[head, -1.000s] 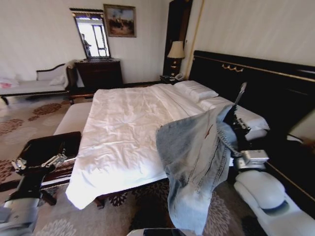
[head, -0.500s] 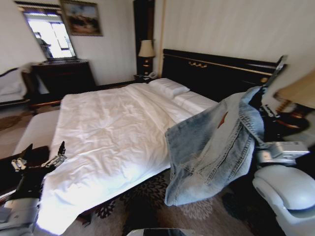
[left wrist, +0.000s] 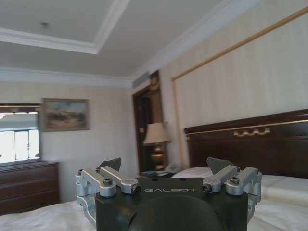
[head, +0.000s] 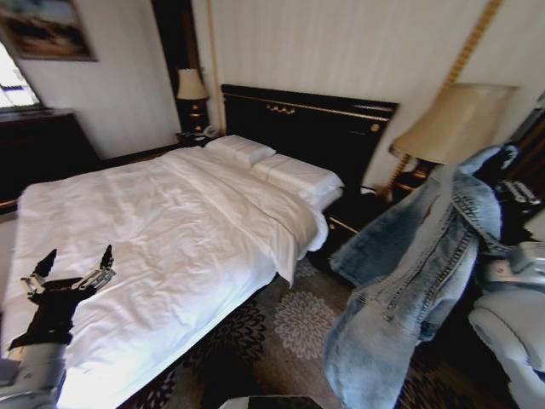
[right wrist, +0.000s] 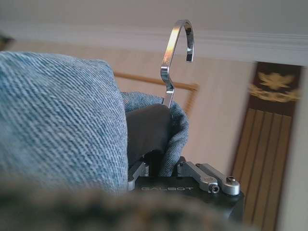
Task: Pick up the clothes from the bed and hang them on the clothes hanger.
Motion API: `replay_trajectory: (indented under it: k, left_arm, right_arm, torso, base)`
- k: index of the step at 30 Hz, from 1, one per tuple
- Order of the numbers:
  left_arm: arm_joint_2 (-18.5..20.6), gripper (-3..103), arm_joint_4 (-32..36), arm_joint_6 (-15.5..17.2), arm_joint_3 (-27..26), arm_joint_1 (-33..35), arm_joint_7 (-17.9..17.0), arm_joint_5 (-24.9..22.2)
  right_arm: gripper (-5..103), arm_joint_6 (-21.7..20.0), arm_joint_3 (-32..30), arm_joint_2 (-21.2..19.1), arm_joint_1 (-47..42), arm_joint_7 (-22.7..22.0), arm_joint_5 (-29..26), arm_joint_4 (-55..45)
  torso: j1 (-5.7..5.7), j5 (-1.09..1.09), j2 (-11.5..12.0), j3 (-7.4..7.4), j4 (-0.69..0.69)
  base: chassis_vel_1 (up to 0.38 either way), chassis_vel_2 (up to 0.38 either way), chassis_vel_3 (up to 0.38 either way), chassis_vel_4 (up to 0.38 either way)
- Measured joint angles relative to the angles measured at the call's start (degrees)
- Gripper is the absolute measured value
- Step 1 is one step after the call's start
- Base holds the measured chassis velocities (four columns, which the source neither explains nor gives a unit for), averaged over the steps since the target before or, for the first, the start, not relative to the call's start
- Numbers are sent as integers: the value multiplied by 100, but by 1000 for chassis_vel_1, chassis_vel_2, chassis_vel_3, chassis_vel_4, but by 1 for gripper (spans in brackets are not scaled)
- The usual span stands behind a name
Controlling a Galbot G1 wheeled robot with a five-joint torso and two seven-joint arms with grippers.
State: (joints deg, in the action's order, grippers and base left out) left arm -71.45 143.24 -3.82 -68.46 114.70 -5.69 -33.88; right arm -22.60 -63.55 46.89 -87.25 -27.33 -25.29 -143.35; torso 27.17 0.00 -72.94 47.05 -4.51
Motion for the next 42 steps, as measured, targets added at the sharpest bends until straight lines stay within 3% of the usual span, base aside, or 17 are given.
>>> replay_trajectory:
  k: [14,24,36,42]
  left_arm:
    - [0,100,0,0,0,0,0,0]
    - [0,100,0,0,0,0,0,0]
    - [0,100,0,0,0,0,0,0]
    - [0,100,0,0,0,0,0,0]
  right_arm:
    - [20,-19,-996,484,-715,14,30,7]
    - [20,32,-1179,954,-939,16,195,12]
    - [20,94,-1488,1819,-1204,28,402,13]
    - [20,123,-1555,1976,-1238,30,381,13]
  torso:
    - [0,0,0,0,0]
    - [1,0,0,1,1]
    - [1,1,0,0,0]
    - [0,0,0,0,0]
  base:
    - [-126,-125,-126,-123]
    - [-127,-124,-126,-120]
    - [-123,-132,-134,-129]
    - [-129,-126,-126,-129]
